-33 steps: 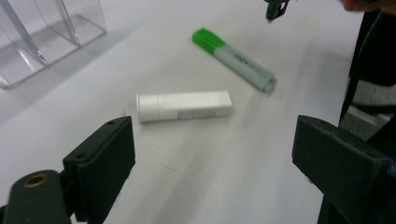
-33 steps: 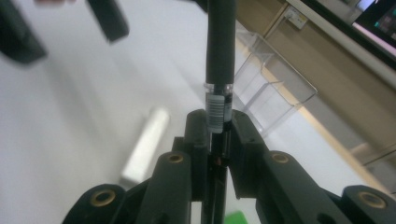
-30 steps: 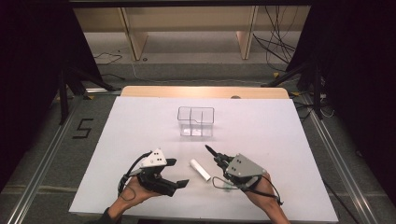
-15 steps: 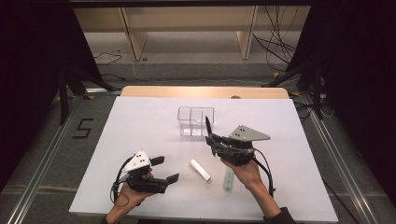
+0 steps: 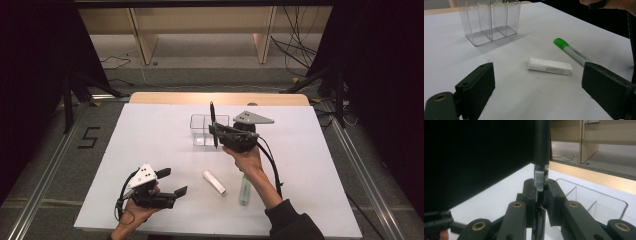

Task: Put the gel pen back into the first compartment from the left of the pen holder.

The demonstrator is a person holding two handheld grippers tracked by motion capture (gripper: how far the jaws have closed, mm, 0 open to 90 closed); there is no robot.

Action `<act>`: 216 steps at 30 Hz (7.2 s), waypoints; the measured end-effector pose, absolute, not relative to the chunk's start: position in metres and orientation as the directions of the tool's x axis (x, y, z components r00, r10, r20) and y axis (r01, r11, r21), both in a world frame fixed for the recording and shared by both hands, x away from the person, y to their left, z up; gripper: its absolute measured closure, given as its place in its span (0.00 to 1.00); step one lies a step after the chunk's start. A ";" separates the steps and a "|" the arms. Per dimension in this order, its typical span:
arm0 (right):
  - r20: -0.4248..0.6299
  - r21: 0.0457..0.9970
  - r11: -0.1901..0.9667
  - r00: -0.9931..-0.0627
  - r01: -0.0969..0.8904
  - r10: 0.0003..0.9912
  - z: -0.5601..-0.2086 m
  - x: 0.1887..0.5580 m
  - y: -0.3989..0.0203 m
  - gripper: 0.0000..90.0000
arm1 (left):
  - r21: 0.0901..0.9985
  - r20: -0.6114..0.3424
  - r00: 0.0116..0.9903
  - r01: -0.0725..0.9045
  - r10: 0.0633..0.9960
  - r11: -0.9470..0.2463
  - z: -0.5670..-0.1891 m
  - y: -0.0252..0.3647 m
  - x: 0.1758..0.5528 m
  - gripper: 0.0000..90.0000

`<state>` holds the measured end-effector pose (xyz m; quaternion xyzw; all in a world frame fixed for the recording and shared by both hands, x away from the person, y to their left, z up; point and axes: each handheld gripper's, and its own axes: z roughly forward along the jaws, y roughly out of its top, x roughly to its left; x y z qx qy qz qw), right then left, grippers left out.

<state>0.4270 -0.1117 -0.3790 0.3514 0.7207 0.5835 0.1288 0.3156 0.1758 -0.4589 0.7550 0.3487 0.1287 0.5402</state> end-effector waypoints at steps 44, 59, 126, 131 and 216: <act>0.251 0.892 0.064 -0.610 0.447 0.751 -0.372 0.514 -0.059 0.88 | 0.912 -0.161 0.723 0.370 0.672 -0.179 -0.459 0.179 0.314 0.13; 0.243 0.878 0.084 -0.589 0.472 0.771 -0.381 0.529 -0.042 0.88 | 0.915 -0.161 0.725 0.364 0.669 -0.174 -0.459 0.177 0.313 0.13; 0.135 0.827 0.282 -0.660 0.486 0.739 -0.378 0.455 -0.100 0.36 | 0.915 -0.153 0.711 0.364 0.686 -0.172 -0.459 0.179 0.314 0.13; 0.109 0.818 0.325 -0.682 0.475 0.723 -0.383 0.440 -0.103 0.36 | 0.916 -0.155 0.711 0.364 0.686 -0.170 -0.459 0.179 0.314 0.13; 0.128 0.680 0.469 -0.721 0.563 0.681 -0.443 0.365 -0.138 0.40 | 0.912 -0.162 0.703 0.375 0.692 -0.168 -0.459 0.180 0.314 0.13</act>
